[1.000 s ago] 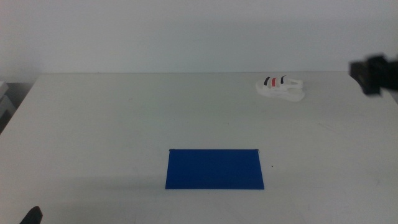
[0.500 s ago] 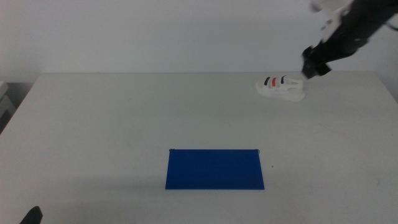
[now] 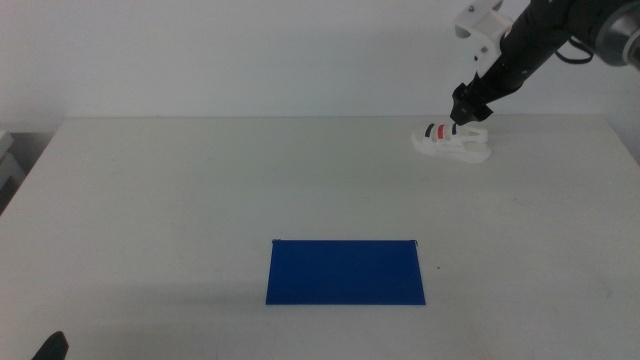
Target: Use one arm to grab the shoe from the table and place it on the mat.
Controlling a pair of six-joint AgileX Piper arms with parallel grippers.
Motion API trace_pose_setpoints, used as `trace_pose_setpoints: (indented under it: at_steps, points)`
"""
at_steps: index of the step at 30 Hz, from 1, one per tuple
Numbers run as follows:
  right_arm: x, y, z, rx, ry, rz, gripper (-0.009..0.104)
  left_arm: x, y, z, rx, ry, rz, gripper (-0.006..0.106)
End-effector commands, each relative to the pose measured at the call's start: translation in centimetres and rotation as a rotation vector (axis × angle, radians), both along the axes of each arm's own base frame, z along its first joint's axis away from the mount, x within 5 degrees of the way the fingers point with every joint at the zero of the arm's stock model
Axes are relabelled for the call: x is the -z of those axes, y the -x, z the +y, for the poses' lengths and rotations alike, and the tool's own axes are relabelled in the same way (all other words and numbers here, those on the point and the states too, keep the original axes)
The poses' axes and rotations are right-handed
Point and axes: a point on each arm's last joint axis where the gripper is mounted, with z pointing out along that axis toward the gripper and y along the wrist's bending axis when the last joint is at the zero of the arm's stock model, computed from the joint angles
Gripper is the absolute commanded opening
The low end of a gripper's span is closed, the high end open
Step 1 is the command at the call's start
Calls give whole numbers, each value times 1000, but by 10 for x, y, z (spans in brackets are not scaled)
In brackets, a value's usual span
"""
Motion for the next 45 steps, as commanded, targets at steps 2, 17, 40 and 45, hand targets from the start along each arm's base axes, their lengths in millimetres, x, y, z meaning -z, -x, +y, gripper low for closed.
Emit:
trace_pose_setpoints:
  at_steps: [2, 17, 40, 45]
  points:
    - [-37, -2, -8, -23, -3, -173, 90, -6, -1, 0, -3, 16, -86, 94]
    - [27, -36, -21, -156, 42, -224, 84, -6, -1, 0, -3, 16, -86, 94]
    - [-11, -13, -5, -84, -113, -146, -4, -6, -1, 0, -3, 16, -86, 94]
    - [-33, 18, 18, -140, -100, -92, -4, -6, -1, 0, -3, 16, -86, 94]
